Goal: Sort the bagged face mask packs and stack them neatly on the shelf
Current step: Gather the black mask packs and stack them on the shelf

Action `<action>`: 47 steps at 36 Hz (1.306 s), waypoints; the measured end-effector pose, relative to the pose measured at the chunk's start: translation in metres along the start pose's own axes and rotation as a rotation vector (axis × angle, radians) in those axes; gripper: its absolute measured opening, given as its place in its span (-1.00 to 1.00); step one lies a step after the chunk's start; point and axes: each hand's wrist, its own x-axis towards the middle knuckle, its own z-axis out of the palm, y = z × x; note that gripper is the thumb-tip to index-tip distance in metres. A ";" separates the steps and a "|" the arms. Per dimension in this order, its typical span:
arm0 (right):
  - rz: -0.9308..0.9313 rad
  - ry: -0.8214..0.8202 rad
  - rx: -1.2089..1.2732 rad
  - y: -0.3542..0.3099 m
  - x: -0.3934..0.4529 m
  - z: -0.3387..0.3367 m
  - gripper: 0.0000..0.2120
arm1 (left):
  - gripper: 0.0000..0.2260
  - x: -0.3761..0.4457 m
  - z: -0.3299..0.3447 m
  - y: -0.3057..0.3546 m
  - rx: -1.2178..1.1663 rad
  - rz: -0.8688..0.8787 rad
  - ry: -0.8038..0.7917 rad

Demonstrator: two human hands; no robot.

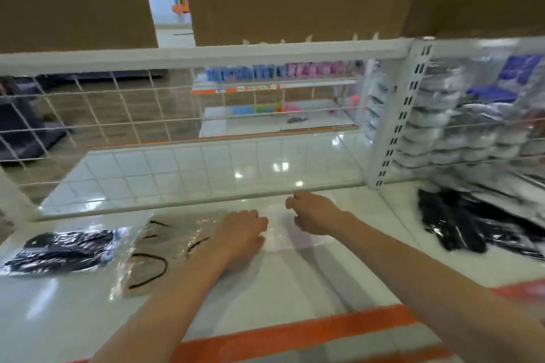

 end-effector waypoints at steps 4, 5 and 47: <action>0.148 -0.018 0.064 0.071 -0.037 0.015 -0.64 | -0.72 0.038 0.004 0.053 -0.035 0.046 0.010; 0.176 -0.029 0.081 0.089 -0.046 0.019 -0.63 | -0.71 0.046 0.004 0.066 -0.057 0.049 -0.001; 0.425 0.126 0.218 0.284 -0.139 0.065 -0.58 | -0.77 0.180 0.004 0.316 -1.255 -0.569 -0.155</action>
